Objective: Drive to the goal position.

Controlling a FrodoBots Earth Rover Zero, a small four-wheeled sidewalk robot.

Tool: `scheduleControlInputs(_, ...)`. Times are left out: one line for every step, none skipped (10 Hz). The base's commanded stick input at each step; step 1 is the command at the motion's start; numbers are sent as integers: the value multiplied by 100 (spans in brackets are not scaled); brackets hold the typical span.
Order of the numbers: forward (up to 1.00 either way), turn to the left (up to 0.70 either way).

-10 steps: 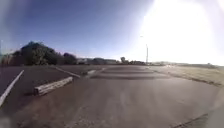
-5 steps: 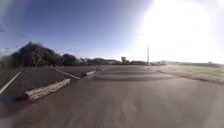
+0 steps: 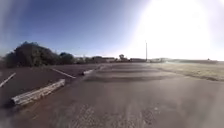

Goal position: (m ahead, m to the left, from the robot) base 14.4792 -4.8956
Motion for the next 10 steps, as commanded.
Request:
scheduleControlInputs(70, 0)
scheduleControlInputs(70, 0)
scheduleControlInputs(70, 0)
scheduleControlInputs(70, 0)
scheduleControlInputs(70, 0)
scheduleControlInputs(70, 0)
scheduleControlInputs(70, 0)
scheduleControlInputs(70, 0)
scheduleControlInputs(70, 0)
scheduleControlInputs(70, 0)
